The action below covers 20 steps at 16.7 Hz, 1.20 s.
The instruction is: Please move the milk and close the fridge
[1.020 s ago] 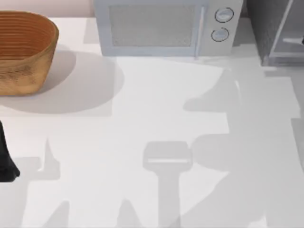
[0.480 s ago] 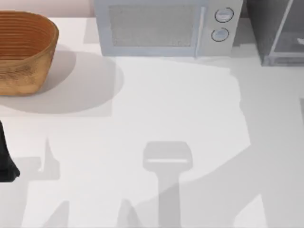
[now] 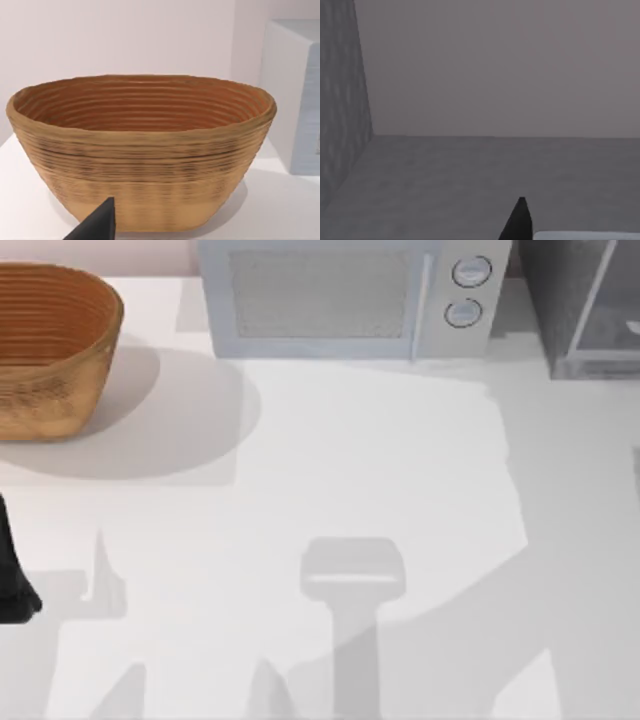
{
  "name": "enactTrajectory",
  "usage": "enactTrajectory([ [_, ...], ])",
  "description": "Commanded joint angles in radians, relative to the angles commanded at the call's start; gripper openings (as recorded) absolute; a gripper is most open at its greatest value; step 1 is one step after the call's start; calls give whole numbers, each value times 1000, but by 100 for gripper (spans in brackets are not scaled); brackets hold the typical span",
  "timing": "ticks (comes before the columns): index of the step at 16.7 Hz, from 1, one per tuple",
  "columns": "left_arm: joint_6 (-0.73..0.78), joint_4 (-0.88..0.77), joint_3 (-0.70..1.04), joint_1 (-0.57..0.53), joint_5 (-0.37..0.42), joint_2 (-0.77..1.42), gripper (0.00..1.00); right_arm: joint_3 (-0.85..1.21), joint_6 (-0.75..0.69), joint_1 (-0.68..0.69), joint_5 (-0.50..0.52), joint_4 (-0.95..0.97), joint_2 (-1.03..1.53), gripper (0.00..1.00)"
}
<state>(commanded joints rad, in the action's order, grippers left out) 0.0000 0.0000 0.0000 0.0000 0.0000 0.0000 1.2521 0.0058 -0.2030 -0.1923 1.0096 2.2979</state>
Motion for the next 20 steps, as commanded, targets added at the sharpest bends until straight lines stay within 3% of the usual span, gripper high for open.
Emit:
enactTrajectory([
  [2,0,0,0,0,0,0,100,0,0,0,0,0,0,0],
  [15,0,0,0,0,0,0,100,0,0,0,0,0,0,98],
  [20,0,0,0,0,0,0,100,0,0,0,0,0,0,100],
])
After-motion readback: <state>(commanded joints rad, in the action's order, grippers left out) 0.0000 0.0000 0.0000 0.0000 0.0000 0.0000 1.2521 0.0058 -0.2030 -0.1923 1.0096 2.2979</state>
